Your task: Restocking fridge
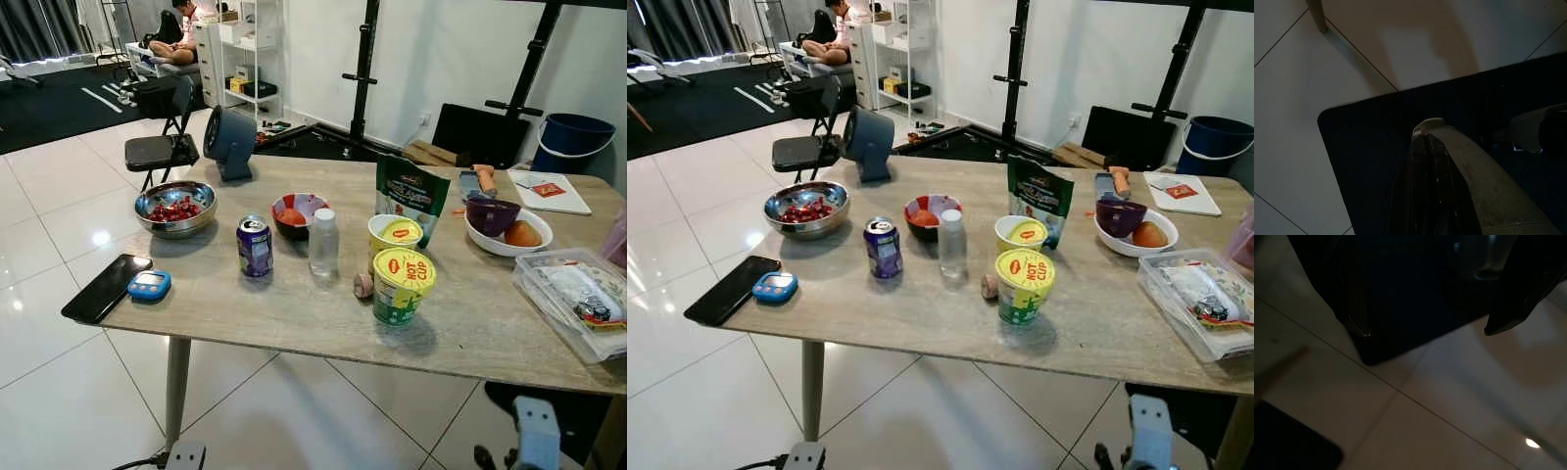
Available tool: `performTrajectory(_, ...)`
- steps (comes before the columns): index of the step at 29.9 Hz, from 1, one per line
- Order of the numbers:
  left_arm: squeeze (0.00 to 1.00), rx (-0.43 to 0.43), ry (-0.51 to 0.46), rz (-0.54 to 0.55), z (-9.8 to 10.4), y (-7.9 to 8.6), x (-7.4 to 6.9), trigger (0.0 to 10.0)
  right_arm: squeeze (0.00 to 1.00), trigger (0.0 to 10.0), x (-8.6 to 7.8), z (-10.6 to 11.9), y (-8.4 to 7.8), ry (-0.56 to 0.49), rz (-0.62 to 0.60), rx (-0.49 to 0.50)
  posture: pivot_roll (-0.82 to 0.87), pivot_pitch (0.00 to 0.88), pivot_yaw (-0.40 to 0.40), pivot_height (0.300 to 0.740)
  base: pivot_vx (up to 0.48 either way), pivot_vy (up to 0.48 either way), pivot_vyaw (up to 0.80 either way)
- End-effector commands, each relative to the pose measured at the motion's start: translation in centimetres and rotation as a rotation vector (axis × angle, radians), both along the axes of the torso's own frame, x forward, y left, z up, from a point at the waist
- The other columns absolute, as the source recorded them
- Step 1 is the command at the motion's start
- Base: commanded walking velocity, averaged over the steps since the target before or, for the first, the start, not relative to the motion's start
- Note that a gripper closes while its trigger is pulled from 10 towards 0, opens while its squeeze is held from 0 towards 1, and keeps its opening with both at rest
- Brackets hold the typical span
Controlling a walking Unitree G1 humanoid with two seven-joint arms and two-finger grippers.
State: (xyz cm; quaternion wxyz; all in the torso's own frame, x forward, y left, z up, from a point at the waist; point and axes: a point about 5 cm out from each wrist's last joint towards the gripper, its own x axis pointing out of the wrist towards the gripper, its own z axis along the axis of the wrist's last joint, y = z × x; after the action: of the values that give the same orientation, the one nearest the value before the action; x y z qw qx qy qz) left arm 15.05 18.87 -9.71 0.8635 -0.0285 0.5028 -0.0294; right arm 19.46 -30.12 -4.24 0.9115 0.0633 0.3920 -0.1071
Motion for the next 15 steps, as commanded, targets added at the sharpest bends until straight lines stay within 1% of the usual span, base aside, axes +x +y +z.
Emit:
performTrajectory(1, 0.00, -0.003, 0.012, 0.018, -0.1, 0.3, -0.4, 10.0, 1.00, 10.0, 1.0, 1.1, -0.3, -0.084, 0.091, 0.073, -0.02, 0.000, 0.000, 0.740, 0.000, 0.000, 0.00)
performTrajectory(2, 0.00, -0.003, 0.012, 0.018, -0.1, 0.3, -0.4, 10.0, 1.00, 10.0, 1.0, 1.1, -0.3, -0.084, 0.091, 0.073, -0.02, 0.000, 0.000, 0.740, 0.000, 0.000, 0.00)
performTrajectory(4, 0.00, -0.005, 0.013, 0.021, -0.2, 0.2, -0.5, 10.0, 1.00, 10.0, 1.8, 2.3, -0.4, -0.151, 0.201, 0.148, -0.02, 0.000, -0.005, 0.740, 0.000, 0.000, 0.00)
performTrajectory(5, 0.00, -0.005, 0.013, 0.021, -0.2, 0.2, -0.5, 10.0, 1.00, 10.0, 1.8, 2.3, -0.4, -0.151, 0.201, 0.148, -0.02, 0.000, -0.005, 0.740, 0.000, 0.000, 0.00)
performTrajectory(8, 0.00, -0.008, 0.014, 0.022, -0.2, 0.2, -0.5, 10.0, 1.00, 10.0, 2.3, 3.3, -0.8, -0.187, 0.293, 0.211, -0.02, 0.000, -0.006, 0.740, 0.000, 0.000, 0.00)
performTrajectory(12, 0.00, -0.009, 0.015, 0.022, -0.2, 0.2, -0.5, 10.0, 1.00, 10.0, 2.1, 3.7, -1.2, -0.176, 0.341, 0.229, -0.02, 0.000, -0.006, 0.740, 0.000, 0.000, 0.00)
performTrajectory(14, 0.00, -0.009, 0.014, 0.024, -0.2, 0.2, -0.5, 10.0, 1.00, 10.0, 1.3, 4.0, -2.1, -0.129, 0.414, 0.246, -0.02, 0.000, -0.008, 0.740, 0.000, 0.000, 0.00)
performTrajectory(15, 0.00, -0.009, 0.014, 0.024, -0.2, 0.2, -0.5, 10.0, 1.00, 10.0, 1.3, 4.0, -2.1, -0.129, 0.414, 0.246, -0.02, 0.000, -0.008, 0.740, 0.000, 0.000, 0.00)
